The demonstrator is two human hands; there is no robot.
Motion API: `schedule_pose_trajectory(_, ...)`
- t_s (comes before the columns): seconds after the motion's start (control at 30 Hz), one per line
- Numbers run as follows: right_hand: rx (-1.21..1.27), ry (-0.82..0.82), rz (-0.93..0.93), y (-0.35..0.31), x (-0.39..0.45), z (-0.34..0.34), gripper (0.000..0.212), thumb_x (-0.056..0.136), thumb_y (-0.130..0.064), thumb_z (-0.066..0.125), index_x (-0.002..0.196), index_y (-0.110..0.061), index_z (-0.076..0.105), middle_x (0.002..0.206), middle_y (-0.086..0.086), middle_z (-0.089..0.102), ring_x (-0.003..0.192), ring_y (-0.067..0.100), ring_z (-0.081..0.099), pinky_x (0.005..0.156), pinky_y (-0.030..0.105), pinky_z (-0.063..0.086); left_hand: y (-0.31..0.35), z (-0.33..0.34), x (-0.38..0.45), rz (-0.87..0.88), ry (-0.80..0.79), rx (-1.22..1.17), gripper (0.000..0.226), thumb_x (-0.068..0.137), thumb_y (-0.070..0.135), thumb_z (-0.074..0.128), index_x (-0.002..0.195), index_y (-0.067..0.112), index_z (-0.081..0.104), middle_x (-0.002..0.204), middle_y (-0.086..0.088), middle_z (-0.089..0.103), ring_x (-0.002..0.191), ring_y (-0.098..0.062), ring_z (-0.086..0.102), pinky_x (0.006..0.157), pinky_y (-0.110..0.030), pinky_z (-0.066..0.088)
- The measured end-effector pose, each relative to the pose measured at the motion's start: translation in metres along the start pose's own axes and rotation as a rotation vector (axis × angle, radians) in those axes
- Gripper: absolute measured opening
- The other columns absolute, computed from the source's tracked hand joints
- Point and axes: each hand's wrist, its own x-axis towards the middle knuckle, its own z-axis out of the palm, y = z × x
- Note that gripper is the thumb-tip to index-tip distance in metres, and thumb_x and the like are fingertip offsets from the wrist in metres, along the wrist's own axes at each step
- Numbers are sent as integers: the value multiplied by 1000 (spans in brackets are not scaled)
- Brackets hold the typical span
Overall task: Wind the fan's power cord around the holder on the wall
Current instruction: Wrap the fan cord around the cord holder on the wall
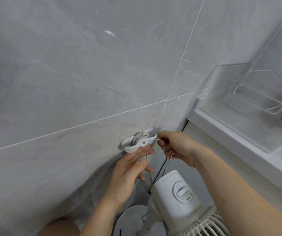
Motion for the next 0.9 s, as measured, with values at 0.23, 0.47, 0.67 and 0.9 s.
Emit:
schedule_pose_trajectory(0.23,-71,18,-175,-2,-7,3,38,91,-41,66,66,-20,47,60,-6,38,57,16,32,61,31,31,-1,0,0,9,17,-5,53,77,44,63,125,24,71,127,4,74,88,-25,75,70,-38,49)
schedule_pose_trajectory(0.47,-340,227,-402,-9,-12,7,38,88,-32,69,66,-12,46,59,-3,35,52,10,30,54,26,30,0,-1,-1,17,4,6,52,77,44,63,125,26,70,122,2,75,84,-23,73,70,-38,49)
schedule_pose_trajectory(0.67,-336,435,-531,-11,-17,9,20,80,-28,78,85,-21,60,44,-14,45,43,6,41,52,23,38,3,1,-3,21,-47,34,38,79,42,62,112,31,75,119,0,76,85,-22,73,69,-31,50)
schedule_pose_trajectory(0.9,-12,140,-580,-22,-35,14,27,102,-11,54,89,-8,77,67,7,63,67,15,54,62,28,44,8,19,-12,117,-156,204,37,80,44,61,117,43,69,105,11,76,88,-17,69,77,-42,50)
